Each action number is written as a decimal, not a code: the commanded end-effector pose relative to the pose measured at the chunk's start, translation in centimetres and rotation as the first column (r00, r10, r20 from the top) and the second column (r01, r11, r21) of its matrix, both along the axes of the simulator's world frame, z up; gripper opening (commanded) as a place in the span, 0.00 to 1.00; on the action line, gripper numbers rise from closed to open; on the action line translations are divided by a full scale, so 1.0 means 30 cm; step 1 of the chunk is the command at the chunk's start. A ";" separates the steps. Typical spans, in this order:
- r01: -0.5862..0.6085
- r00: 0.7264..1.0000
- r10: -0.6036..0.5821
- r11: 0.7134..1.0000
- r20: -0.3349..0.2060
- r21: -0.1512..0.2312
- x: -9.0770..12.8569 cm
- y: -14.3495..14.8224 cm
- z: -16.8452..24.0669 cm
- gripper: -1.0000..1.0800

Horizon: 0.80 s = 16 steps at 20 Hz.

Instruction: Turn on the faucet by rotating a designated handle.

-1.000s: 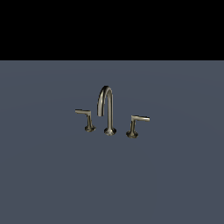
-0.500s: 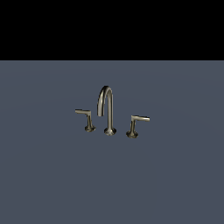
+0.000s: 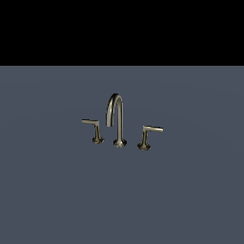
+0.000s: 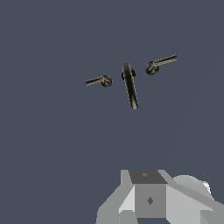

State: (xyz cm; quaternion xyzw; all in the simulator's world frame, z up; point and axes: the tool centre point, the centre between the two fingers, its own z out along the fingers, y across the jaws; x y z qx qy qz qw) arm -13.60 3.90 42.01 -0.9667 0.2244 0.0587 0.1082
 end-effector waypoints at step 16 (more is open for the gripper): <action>0.491 0.853 -0.489 0.870 -0.181 -0.036 0.343 0.158 -0.394 0.00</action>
